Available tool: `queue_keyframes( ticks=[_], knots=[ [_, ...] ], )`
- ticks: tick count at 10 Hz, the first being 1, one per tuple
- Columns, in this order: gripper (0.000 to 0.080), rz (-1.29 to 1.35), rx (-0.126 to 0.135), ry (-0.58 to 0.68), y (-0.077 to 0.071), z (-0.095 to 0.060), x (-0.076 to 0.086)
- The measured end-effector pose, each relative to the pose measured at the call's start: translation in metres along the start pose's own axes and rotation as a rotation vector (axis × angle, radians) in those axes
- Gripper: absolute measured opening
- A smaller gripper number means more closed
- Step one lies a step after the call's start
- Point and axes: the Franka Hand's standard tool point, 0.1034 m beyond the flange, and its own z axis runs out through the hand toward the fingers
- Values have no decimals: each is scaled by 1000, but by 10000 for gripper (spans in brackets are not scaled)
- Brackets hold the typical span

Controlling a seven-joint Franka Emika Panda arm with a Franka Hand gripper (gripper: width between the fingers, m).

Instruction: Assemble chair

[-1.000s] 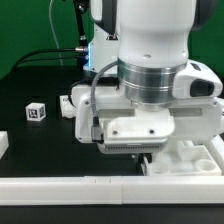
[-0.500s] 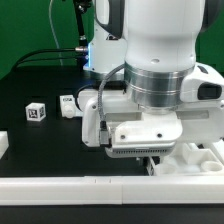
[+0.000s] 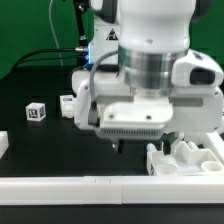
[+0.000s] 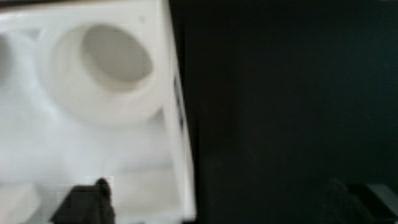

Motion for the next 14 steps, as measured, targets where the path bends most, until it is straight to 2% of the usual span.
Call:
queue_keyframes(
  ticks=[1, 2, 6, 7, 8, 10, 11, 14],
  knots=[
    [633, 87, 10, -12, -2, -13, 5],
    [645, 165, 13, -20, -3, -19, 6],
    [649, 425, 8, -13, -4, -14, 7],
    [649, 557, 6, -21, -15, -10, 8],
    [649, 688, 20, -20, -26, -10, 11],
    [649, 954, 22, -9, -35, -3, 20],
    [649, 1063, 35, -1, -31, -2, 23],
    [649, 1233, 33, 1, -28, -2, 24]
  ],
)
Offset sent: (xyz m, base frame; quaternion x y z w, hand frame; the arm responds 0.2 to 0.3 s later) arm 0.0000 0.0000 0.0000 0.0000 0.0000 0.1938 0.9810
